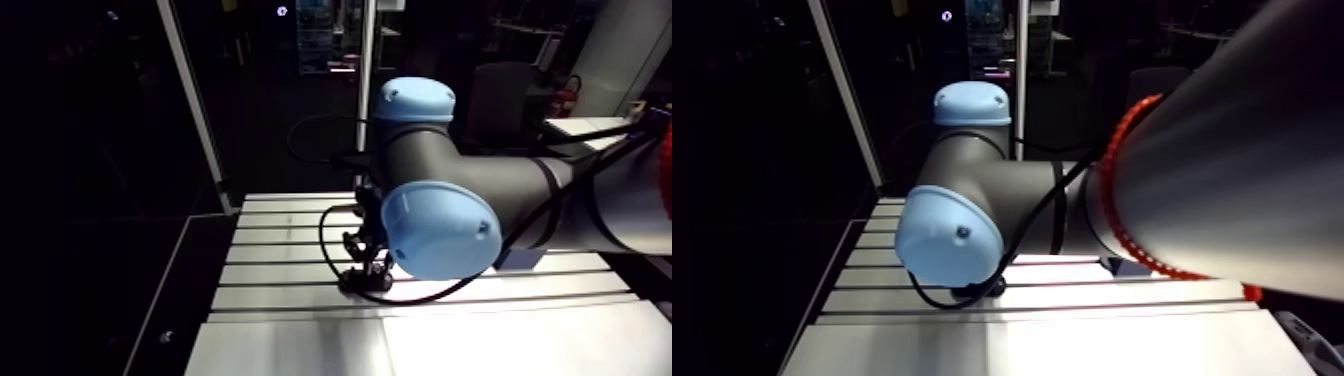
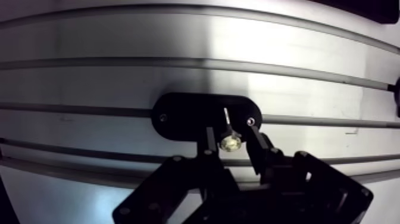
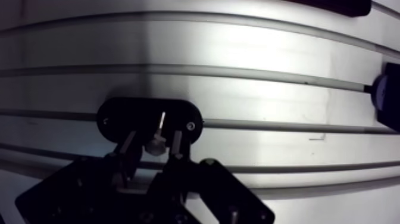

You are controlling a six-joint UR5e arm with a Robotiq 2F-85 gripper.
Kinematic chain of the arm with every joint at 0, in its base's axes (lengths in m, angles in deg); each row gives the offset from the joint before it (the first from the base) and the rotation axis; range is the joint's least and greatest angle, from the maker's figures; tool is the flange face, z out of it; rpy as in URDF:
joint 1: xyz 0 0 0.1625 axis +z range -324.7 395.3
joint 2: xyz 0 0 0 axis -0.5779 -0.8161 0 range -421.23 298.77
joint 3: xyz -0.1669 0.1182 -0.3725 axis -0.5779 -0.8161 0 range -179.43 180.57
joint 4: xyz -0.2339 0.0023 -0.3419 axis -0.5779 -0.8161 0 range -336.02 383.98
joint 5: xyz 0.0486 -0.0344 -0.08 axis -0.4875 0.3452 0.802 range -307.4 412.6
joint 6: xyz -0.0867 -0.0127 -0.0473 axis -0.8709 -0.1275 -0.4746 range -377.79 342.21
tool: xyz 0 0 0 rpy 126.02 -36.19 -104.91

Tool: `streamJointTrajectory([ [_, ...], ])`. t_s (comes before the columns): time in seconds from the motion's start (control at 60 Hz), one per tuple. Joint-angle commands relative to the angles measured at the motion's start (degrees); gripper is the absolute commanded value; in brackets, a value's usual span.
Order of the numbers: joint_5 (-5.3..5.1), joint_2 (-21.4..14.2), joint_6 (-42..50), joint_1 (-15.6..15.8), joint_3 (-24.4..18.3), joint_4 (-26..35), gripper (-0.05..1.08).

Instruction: Pick up the M10 bolt and insert it into the hex recess until seated.

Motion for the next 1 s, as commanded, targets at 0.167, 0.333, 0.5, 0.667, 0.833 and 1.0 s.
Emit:
streamJointTrajectory([
  [0.167,0.03,-0.15,0.0,0.0,0.03,0.0,0.63],
  [0.333,-0.06,-0.15,0.0,0.0,0.03,0.01,0.64],
  [0.5,-0.06,-0.15,0.0,0.0,0.03,0.07,0.65],
  [0.667,-0.06,-0.15,0.07,0.0,0.03,0.0,0.65],
  [0.833,-0.06,-0.15,0.0,0.0,0.03,0.01,0.66],
  [1.0,-0.06,-0.15,0.0,0.0,0.03,0.07,0.67],
])
